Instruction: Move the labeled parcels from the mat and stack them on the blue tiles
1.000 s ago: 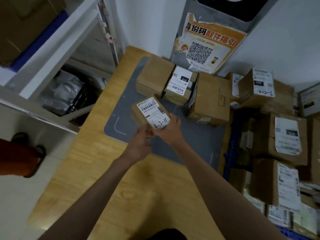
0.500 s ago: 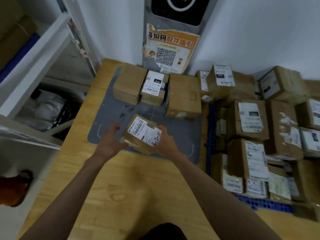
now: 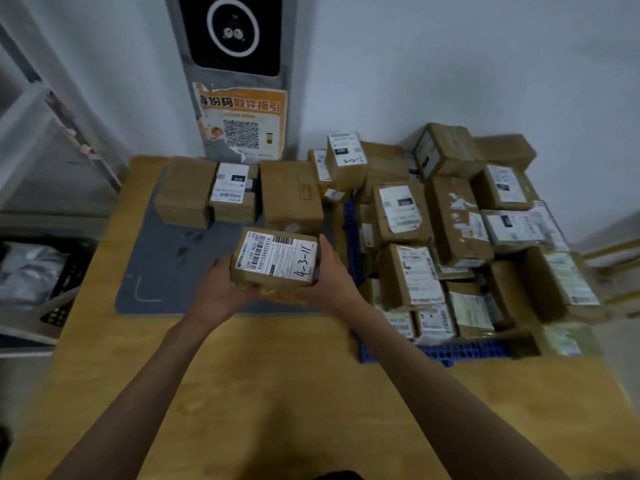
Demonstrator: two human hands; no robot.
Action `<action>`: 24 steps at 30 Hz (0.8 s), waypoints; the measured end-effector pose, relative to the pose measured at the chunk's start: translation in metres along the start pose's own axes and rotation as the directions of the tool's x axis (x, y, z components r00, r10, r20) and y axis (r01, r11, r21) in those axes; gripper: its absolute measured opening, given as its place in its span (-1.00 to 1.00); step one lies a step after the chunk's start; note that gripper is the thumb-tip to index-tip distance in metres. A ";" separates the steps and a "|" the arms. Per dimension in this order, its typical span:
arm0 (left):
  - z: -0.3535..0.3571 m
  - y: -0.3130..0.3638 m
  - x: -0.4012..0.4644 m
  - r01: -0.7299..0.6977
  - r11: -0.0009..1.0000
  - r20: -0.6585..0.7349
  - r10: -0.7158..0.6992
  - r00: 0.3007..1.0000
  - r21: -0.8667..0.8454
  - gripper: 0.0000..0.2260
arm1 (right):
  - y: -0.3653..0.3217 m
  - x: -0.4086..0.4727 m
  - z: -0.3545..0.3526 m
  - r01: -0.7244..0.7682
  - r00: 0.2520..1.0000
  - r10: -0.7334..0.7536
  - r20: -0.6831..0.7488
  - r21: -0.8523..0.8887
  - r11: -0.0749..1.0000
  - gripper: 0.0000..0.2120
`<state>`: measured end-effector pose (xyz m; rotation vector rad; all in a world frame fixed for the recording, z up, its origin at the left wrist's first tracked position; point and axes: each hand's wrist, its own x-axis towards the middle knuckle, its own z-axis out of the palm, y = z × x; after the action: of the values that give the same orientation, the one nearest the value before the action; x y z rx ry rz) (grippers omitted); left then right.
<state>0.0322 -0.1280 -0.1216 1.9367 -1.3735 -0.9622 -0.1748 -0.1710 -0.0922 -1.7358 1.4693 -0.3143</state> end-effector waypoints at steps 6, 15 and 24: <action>0.020 0.052 -0.015 -0.058 0.998 0.028 0.059 0.998 -0.030 -0.46 | 0.021 -0.032 -0.039 0.072 0.988 -0.068 -0.139 0.021 0.997 -0.30; 0.071 0.118 -0.037 -0.143 0.988 -0.015 0.144 0.989 0.051 -0.41 | 0.063 -0.069 -0.115 0.165 0.974 -0.149 -0.173 0.084 0.983 -0.34; 0.160 0.198 -0.062 -0.124 0.985 -0.096 0.136 0.986 0.124 -0.44 | 0.136 -0.102 -0.209 0.194 0.972 -0.176 -0.155 0.115 0.974 -0.39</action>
<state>-0.2178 -0.1373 -0.0447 1.9262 -1.5054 -0.7235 -0.4354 -0.1642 -0.0254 -1.7781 1.3561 -0.6321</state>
